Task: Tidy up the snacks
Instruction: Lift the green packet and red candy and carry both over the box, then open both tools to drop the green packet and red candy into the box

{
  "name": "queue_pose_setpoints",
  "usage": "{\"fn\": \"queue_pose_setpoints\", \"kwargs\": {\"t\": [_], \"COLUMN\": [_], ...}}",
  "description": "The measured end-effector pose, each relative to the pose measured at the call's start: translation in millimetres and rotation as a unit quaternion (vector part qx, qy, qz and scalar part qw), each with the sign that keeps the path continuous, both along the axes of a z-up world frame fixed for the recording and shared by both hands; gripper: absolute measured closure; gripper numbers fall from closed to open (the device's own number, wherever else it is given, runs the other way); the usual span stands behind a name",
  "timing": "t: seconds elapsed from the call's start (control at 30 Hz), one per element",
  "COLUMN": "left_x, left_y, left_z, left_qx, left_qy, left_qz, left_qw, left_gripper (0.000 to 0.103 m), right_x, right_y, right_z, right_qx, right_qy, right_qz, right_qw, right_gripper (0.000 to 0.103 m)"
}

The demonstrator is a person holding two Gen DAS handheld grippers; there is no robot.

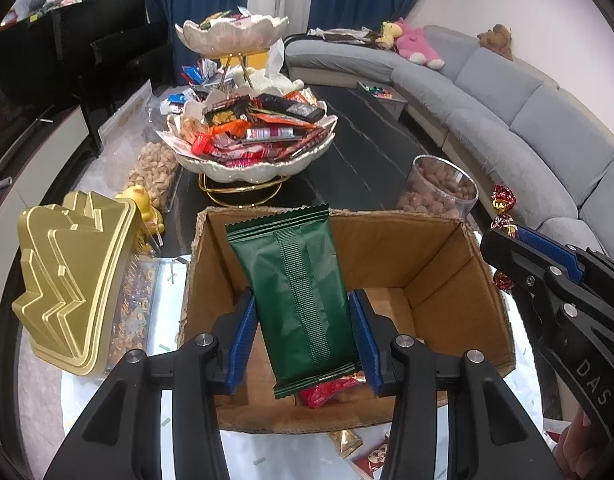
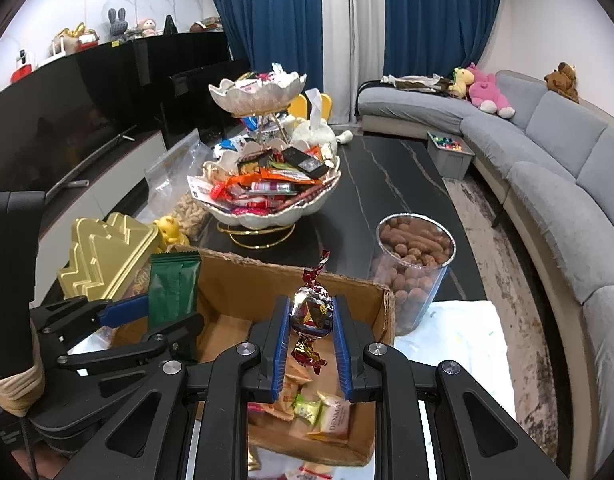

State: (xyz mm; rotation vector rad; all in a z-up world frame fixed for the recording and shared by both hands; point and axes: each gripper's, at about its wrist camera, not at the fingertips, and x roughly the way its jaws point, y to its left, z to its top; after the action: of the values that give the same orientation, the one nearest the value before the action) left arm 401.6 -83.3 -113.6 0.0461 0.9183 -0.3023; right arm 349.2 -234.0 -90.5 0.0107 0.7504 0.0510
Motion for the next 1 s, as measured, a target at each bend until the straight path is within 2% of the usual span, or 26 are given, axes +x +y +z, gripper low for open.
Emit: {"fn": "queue_pose_setpoints", "kwargs": {"t": [0.47,0.53,0.57,0.63,0.73,0.8,0.93,1.0], "left_x": [-1,-2,-3,-5,-7,-9,-14,-17], "left_y": [-1,-1,0,2,5,8,12,14], "left_z": [-8,-7,-7,-5,-2,-1,1,3], "left_qx": [0.001,0.003,0.003,0.004,0.008,0.012,0.014,0.011], "left_qy": [0.013,0.012,0.011,0.005,0.002,-0.001,-0.004,-0.004], "left_qz": [-0.008,-0.006,-0.003,0.004,0.012,0.019,0.032,0.037], "left_qw": [0.9999,0.9999,0.9999,1.0000,0.9999,0.9997,0.9994,0.9993], "left_gripper": [0.058,0.050,0.046,0.036,0.027,0.023,0.016,0.015], "right_x": [9,8,7,5,1,0,-3,-5], "right_y": [0,0,0,-2,-2,-3,-3,-3], "right_z": [-9,-7,-7,-4,0,3,6,8], "right_qx": [0.002,0.000,-0.001,-0.002,-0.011,-0.017,-0.021,-0.023], "right_qy": [0.011,0.009,0.008,0.003,-0.008,-0.011,-0.015,-0.017], "right_qz": [0.010,0.011,0.011,0.008,-0.001,-0.006,-0.009,-0.009], "right_qw": [1.000,1.000,1.000,1.000,1.000,1.000,1.000,1.000], "right_gripper": [0.081,0.080,0.078,0.053,0.038,0.032,0.031,0.031]}}
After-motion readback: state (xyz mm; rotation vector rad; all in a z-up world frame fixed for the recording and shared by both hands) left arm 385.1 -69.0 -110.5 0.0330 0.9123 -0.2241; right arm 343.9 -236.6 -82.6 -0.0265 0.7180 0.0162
